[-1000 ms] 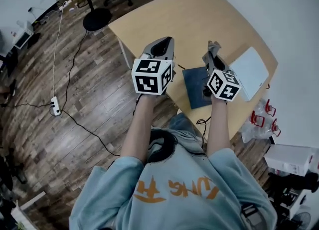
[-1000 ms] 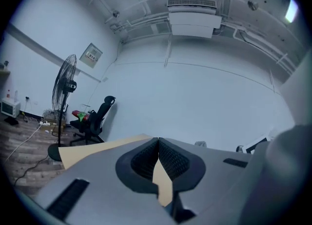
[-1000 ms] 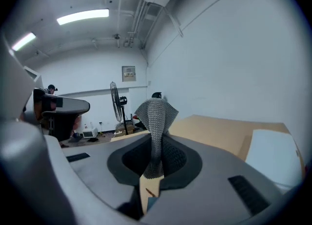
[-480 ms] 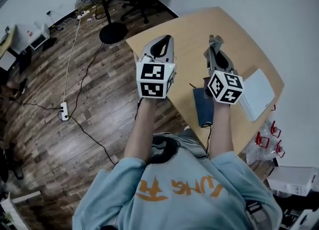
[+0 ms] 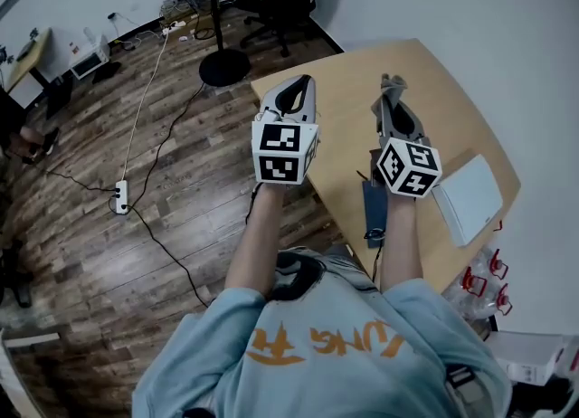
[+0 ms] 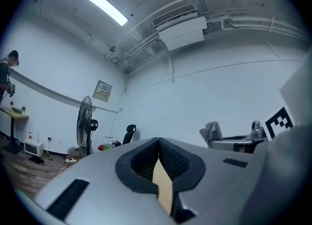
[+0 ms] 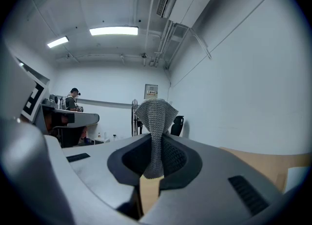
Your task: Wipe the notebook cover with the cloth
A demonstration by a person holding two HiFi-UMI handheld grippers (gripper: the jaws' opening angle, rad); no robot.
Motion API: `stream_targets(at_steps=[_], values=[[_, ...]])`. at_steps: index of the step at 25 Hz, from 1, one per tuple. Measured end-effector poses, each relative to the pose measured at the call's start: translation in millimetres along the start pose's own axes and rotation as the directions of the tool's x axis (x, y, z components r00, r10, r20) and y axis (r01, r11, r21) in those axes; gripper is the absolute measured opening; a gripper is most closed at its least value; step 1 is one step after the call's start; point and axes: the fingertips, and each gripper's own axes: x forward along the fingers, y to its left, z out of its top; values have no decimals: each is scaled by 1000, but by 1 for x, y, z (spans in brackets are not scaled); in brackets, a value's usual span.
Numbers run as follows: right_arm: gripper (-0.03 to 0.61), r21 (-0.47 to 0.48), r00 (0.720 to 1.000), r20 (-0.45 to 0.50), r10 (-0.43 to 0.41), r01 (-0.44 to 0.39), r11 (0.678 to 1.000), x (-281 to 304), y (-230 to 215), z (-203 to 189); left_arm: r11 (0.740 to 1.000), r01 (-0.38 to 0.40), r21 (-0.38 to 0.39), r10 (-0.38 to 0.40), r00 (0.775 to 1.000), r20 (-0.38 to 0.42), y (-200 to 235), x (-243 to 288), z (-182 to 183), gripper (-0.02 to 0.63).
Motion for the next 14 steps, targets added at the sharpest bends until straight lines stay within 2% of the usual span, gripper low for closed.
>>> stream_targets(at_steps=[8,14], values=[[29,22,998,39,56,-57,998,10,20,-1,999,-38,-3,38,999,-8,22,-5,-9,17],[29,14,997,42,69,-70,997,17,30,0,998,-64,-3,64,998,-3,35,-8,-9,17]])
